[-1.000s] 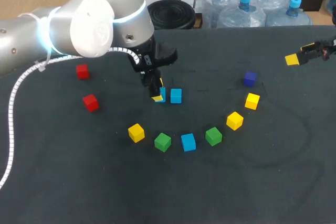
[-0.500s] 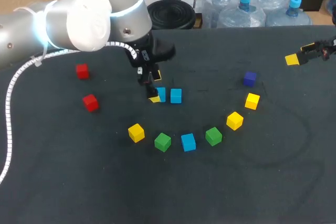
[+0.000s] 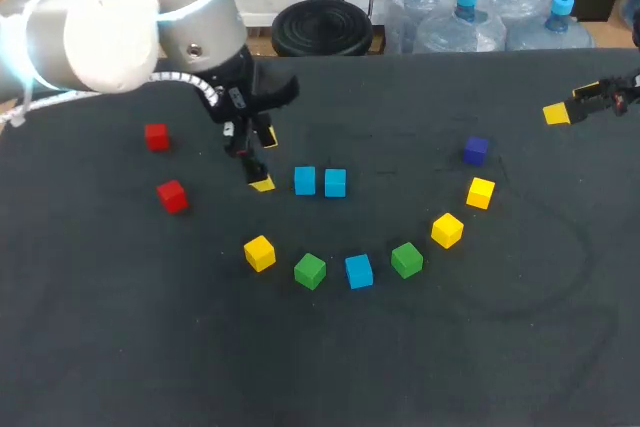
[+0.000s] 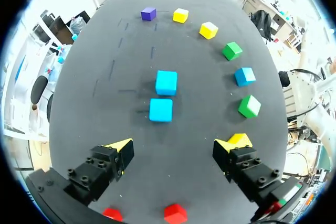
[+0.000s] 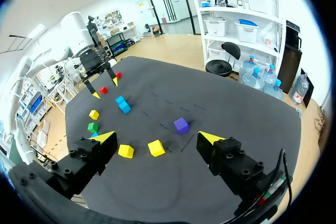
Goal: Place the blue cubes, place green cubes on the blue cubes, place the yellow cubes on the green cubes, then place the red cubes on the yellow cubes, and place purple cube on the red cubes.
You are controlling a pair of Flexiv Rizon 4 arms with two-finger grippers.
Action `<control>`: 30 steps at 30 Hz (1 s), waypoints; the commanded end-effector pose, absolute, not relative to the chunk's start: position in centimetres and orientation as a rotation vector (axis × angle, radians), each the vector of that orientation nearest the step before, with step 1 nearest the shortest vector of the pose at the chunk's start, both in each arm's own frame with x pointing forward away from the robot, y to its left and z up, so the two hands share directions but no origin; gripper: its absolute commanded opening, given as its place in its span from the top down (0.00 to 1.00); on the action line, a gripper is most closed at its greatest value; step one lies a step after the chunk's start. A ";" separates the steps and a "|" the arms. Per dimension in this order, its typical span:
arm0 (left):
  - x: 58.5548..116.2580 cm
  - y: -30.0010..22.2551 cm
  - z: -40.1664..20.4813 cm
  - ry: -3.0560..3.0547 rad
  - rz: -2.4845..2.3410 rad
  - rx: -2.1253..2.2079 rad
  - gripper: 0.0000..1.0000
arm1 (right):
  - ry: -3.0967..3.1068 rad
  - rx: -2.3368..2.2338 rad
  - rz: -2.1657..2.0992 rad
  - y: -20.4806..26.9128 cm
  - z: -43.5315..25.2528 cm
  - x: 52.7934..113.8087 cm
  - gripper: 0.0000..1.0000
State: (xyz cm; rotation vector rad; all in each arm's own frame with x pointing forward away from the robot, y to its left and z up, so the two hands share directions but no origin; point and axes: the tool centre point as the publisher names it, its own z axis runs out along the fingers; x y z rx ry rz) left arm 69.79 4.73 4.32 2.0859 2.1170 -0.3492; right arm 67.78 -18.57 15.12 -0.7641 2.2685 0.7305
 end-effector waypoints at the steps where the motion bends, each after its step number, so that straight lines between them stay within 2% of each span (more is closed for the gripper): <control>1: 68.5 5.8 4.5 2.096 -0.328 2.050 0.00 | 2.265 -0.766 0.734 -18.5 15.0 67.9 0.00; 30: 67.0 7.5 6.7 1.994 -0.410 1.975 0.00 | 2.265 -0.766 0.734 -18.5 15.0 67.9 0.00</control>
